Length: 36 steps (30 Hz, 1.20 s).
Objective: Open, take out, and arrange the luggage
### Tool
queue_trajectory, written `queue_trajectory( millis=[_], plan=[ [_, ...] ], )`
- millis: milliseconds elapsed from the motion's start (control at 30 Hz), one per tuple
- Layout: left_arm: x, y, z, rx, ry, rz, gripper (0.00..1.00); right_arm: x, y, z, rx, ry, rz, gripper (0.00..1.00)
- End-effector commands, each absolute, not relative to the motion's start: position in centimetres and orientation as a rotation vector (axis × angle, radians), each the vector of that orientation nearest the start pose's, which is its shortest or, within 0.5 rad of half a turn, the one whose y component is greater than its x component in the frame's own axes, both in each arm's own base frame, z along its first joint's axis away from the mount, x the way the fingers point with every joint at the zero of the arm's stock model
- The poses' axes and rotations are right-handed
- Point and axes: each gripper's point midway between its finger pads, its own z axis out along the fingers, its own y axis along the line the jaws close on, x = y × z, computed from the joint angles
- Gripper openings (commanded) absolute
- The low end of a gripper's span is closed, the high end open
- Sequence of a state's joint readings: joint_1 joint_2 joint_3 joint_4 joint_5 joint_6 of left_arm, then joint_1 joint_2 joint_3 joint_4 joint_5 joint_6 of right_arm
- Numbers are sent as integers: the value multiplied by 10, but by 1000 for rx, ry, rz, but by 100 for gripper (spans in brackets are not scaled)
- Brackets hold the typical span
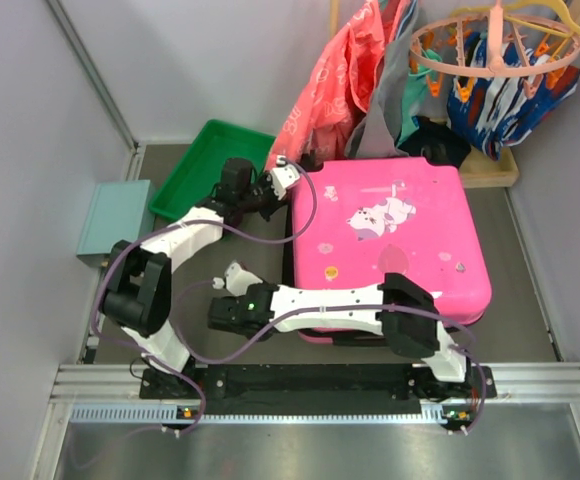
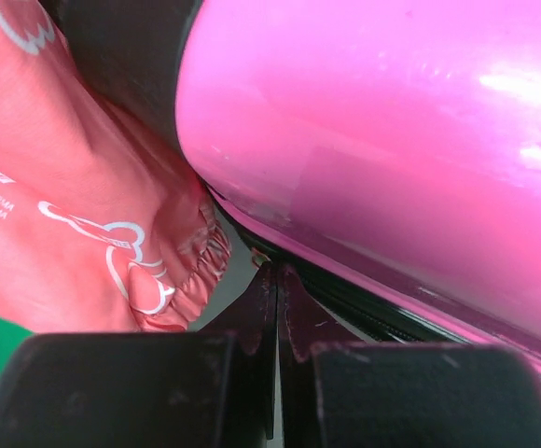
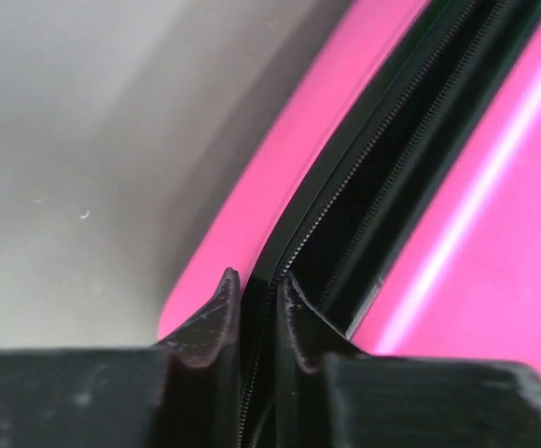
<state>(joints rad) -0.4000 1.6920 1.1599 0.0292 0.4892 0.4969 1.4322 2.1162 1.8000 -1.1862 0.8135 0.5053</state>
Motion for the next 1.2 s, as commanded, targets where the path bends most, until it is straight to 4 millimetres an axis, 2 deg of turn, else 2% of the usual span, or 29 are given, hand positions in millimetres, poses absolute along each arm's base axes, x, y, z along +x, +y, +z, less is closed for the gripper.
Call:
queue_trajectory(
  millis=[0,33,67,100,200,233,267,367,433,500,533,567,600,633,700,767,800,900,933,967,1067,1167],
  plan=[
    [415,-235,187,1165,1599,-392,0,83,384,92,-1507,2258,-146,0],
    [414,-232,187,1172,1599,-382,0,72,391,94,-1538,2244,-56,0],
    [411,-224,179,1180,1640,-387,0,54,388,88,-1617,2267,27,0],
    [407,-221,180,1186,1641,-384,0,41,389,99,-1671,2232,116,0],
    [399,-207,174,1207,1676,-358,0,9,381,98,-1813,2232,275,0],
    [396,-204,173,1220,1680,-347,0,0,378,104,-1844,2215,324,0],
    [392,-198,168,1228,1707,-345,0,-10,370,100,-1888,2228,344,0],
    [377,-188,158,1265,1721,-351,0,-25,356,104,-1945,2228,413,0],
    [350,-188,148,1365,1711,-420,0,-32,345,101,-1959,2253,445,0],
    [320,-188,142,1450,1719,-515,0,-38,344,111,-1947,2224,546,0],
    [311,-192,143,1461,1707,-568,0,-40,335,104,-1957,2238,553,0],
    [305,-192,141,1462,1716,-592,4,-44,333,112,-1948,2216,613,0],
    [296,-191,134,1462,1739,-616,10,-44,329,111,-1939,2220,626,0],
    [291,-191,131,1464,1743,-634,10,-44,325,107,-1933,2219,632,0],
    [282,-189,120,1467,1760,-661,10,-43,322,113,-1911,2197,659,0],
    [284,-192,119,1441,1748,-663,24,-40,321,113,-1887,2181,663,0],
    [282,-193,118,1424,1756,-680,39,-39,321,116,-1876,2169,673,0],
    [270,-202,126,1457,1653,-750,55,-36,321,116,-1857,2166,683,0],
    [268,-204,128,1476,1595,-753,64,-36,319,114,-1861,2173,682,0],
    [266,-208,131,1476,1515,-747,68,-36,320,113,-1858,2173,687,0],
    [267,-215,140,1441,1435,-756,71,-34,319,109,-1857,2199,682,0],
    [269,-220,144,1420,1446,-797,73,-33,322,108,-1852,2206,681,0]
  ],
)
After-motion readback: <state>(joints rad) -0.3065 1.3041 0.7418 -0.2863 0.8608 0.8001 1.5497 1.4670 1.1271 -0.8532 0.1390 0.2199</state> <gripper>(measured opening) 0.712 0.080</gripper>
